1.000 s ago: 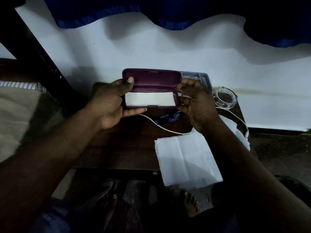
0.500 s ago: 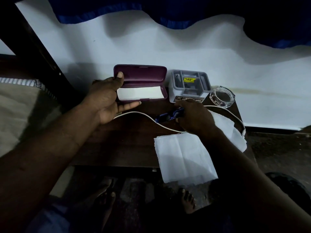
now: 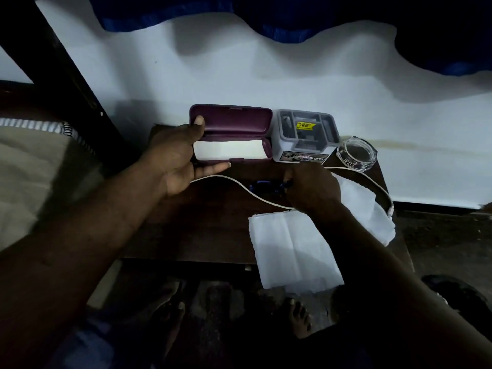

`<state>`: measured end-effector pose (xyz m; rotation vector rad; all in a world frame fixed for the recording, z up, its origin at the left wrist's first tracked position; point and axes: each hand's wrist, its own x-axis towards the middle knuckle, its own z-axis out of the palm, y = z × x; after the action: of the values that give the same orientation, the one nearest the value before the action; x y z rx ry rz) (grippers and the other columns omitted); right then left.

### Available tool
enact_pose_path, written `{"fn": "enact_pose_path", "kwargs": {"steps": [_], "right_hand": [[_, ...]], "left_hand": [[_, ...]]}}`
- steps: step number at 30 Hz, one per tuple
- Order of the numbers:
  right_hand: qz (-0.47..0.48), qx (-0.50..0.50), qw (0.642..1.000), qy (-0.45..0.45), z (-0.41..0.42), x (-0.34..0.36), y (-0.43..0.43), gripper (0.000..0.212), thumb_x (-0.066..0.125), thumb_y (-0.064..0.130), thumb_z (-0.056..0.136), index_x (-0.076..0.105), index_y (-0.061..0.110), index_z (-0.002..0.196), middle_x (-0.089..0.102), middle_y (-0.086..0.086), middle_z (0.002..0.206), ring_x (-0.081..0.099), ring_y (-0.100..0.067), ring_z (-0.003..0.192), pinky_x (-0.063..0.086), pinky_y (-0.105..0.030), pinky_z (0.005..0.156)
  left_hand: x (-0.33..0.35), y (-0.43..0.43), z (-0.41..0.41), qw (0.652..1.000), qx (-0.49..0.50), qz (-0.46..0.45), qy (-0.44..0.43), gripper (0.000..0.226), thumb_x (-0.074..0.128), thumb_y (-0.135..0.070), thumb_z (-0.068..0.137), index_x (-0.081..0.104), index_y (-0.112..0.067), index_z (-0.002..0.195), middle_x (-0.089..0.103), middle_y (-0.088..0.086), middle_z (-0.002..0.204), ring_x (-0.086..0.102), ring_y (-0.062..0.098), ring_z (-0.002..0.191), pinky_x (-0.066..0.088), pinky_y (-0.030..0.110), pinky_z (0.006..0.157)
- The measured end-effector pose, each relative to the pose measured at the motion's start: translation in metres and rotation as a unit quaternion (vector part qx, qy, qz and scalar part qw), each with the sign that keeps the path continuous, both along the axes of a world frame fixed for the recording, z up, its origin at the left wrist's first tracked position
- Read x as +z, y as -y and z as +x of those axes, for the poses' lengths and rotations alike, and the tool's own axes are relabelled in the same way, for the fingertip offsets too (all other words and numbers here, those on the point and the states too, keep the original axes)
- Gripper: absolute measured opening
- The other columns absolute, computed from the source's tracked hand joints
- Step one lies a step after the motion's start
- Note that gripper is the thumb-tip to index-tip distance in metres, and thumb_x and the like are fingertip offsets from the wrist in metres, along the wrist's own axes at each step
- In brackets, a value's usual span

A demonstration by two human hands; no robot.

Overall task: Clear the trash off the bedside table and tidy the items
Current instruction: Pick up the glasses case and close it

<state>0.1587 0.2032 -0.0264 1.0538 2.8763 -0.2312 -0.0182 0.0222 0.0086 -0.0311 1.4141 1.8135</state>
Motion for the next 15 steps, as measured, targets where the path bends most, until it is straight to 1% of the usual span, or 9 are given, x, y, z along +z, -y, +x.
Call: {"fn": "enact_pose_path", "kwargs": {"steps": [3,5,6,8,9,11,13,14,15], "right_hand": [[-0.02,0.017,1.0,-0.015,-0.001,0.004,-0.004,0.015,0.07,0.024,0.084,0.078,0.028,0.097,0.072,-0.005,0.111,0.067,-0.031,0.107,0.05,-0.033,0.08],[-0.04,0.053,0.997,-0.047,-0.003,0.01,-0.008,0.013,0.079,0.024,0.079,0.08,0.025,0.092,0.074,-0.007,0.103,0.068,-0.028,0.103,0.049,-0.032,0.085],[-0.056,0.06,0.994,-0.068,-0.004,0.014,-0.01,0.013,0.083,0.026,0.077,0.08,0.025,0.089,0.075,-0.005,0.097,0.068,-0.025,0.099,0.048,-0.031,0.083],[-0.101,0.037,0.987,-0.115,-0.003,0.019,-0.014,0.012,0.086,0.029,0.074,0.079,0.025,0.083,0.072,0.005,0.083,0.07,-0.018,0.088,0.048,-0.029,0.076],[-0.139,0.01,0.98,-0.144,-0.002,0.02,-0.016,0.012,0.087,0.027,0.073,0.078,0.025,0.081,0.071,0.007,0.079,0.071,-0.017,0.083,0.051,-0.03,0.075],[-0.251,-0.066,0.943,-0.211,0.0,0.022,-0.018,0.012,0.086,0.018,0.074,0.076,0.024,0.078,0.074,0.004,0.076,0.075,-0.02,0.078,0.062,-0.04,0.079],[-0.335,-0.111,0.897,-0.267,0.001,0.026,-0.019,0.015,0.084,0.011,0.077,0.075,0.022,0.079,0.078,-0.006,0.079,0.078,-0.027,0.079,0.064,-0.049,0.081],[-0.364,-0.118,0.877,-0.291,0.0,0.028,-0.02,0.015,0.083,0.008,0.078,0.075,0.02,0.082,0.078,-0.01,0.083,0.078,-0.029,0.082,0.064,-0.049,0.082],[-0.389,-0.123,0.857,-0.316,0.0,0.031,-0.021,0.015,0.083,0.006,0.08,0.076,0.018,0.084,0.078,-0.011,0.085,0.078,-0.028,0.083,0.064,-0.046,0.082]], "left_hand": [[-0.002,-0.001,0.001,1.0,-0.003,0.0,-0.003,0.028,0.067,-0.035,0.097,0.067,-0.012,0.113,0.078,0.008,0.113,0.078,0.031,0.093,0.062,0.051,0.073],[-0.002,-0.002,0.001,1.0,0.004,0.004,-0.007,0.029,0.068,-0.037,0.096,0.068,-0.012,0.11,0.078,0.008,0.111,0.078,0.031,0.092,0.063,0.05,0.072],[-0.002,-0.002,0.001,1.0,0.011,0.009,-0.01,0.029,0.068,-0.038,0.095,0.068,-0.012,0.107,0.078,0.008,0.109,0.078,0.031,0.092,0.063,0.05,0.071],[-0.002,-0.003,0.0,0.999,0.028,0.017,-0.022,0.027,0.068,-0.039,0.095,0.068,-0.013,0.102,0.08,0.006,0.102,0.078,0.03,0.091,0.063,0.05,0.07],[-0.002,-0.004,-0.001,0.999,0.036,0.02,-0.027,0.027,0.068,-0.04,0.095,0.069,-0.013,0.1,0.08,0.005,0.099,0.078,0.029,0.091,0.063,0.049,0.07],[-0.002,-0.004,-0.002,0.998,0.046,0.02,-0.034,0.027,0.066,-0.041,0.096,0.069,-0.015,0.102,0.08,0.005,0.101,0.078,0.029,0.092,0.063,0.048,0.07],[-0.001,-0.004,-0.003,0.998,0.048,0.017,-0.038,0.028,0.064,-0.042,0.098,0.068,-0.015,0.105,0.078,0.006,0.107,0.078,0.028,0.092,0.063,0.047,0.07],[-0.002,-0.004,-0.003,0.998,0.049,0.015,-0.041,0.028,0.063,-0.042,0.098,0.068,-0.015,0.104,0.078,0.006,0.107,0.078,0.028,0.092,0.063,0.046,0.07],[-0.002,-0.005,-0.002,0.998,0.049,0.014,-0.043,0.028,0.063,-0.042,0.099,0.068,-0.015,0.104,0.078,0.006,0.107,0.078,0.027,0.091,0.063,0.047,0.07]]}}
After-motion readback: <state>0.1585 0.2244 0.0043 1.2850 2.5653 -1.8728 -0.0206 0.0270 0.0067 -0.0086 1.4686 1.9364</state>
